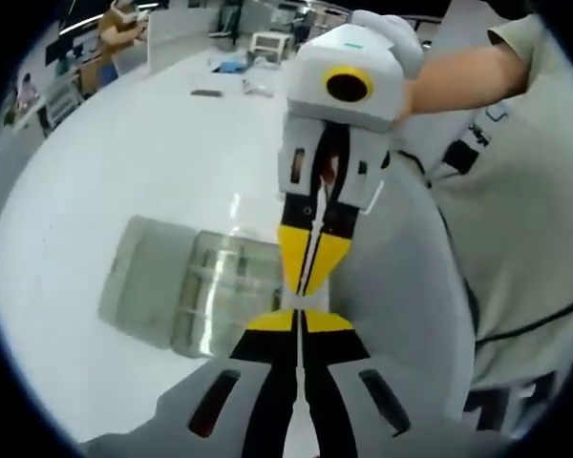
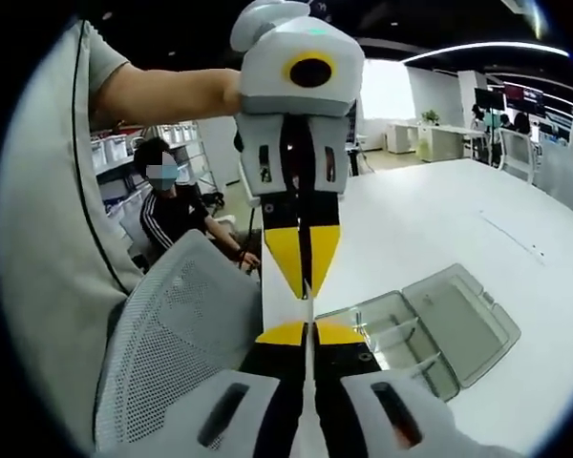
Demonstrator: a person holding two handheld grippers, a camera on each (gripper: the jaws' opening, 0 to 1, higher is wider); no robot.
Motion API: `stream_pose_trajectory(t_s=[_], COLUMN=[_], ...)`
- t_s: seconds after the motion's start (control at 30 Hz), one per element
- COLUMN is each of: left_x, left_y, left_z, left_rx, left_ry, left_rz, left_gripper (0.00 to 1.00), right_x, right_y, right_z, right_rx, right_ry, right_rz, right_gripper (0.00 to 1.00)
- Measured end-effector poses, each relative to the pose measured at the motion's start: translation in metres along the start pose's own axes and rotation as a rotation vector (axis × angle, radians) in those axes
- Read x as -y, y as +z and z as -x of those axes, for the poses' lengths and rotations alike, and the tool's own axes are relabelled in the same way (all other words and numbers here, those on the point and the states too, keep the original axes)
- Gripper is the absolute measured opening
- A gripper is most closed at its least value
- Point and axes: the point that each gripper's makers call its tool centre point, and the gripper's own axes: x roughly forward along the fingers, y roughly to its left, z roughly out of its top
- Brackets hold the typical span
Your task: Insert the divider into the dual guide fixture by aligning both edges with the guide slots and pushing it downward to the bottom, including one-sided entry, uneven engagement, binding, and posture correction.
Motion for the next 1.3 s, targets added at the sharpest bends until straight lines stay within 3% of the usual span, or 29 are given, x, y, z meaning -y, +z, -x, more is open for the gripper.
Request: stream_pose_trajectory(t_s=[0.3, 0.57, 0.9, 1.3], left_x=[-0.003, -0.012, -0.026, -0.037], left_y=[0.003, -0.002, -0.016, -0.025], left_z=[0.001, 0.005, 0.006, 0.007], left_rx=[-0.016, -0.063, -0.183, -0.285], left_ry=[0.023, 0.061, 0.112, 0.146], left_rz=[-0.047, -0.074, -0.102, -0.117], left_gripper=[0.0, 0.0, 0.0, 0.0], right_x=[0.006, 0.009, 0.012, 0.013], right_y=[0.002, 0.003, 0.001, -0.001], right_z=[0.002, 0.004, 0.01, 0.017], right_rx=[0.0, -0.007, -0.018, -0.029], right_ry=[-0.022, -0.043, -0.079, -0.103], right_rz=[-0.025, -0.02, -0.02, -0.011], right_gripper=[0.0, 0.09, 0.16, 0.22])
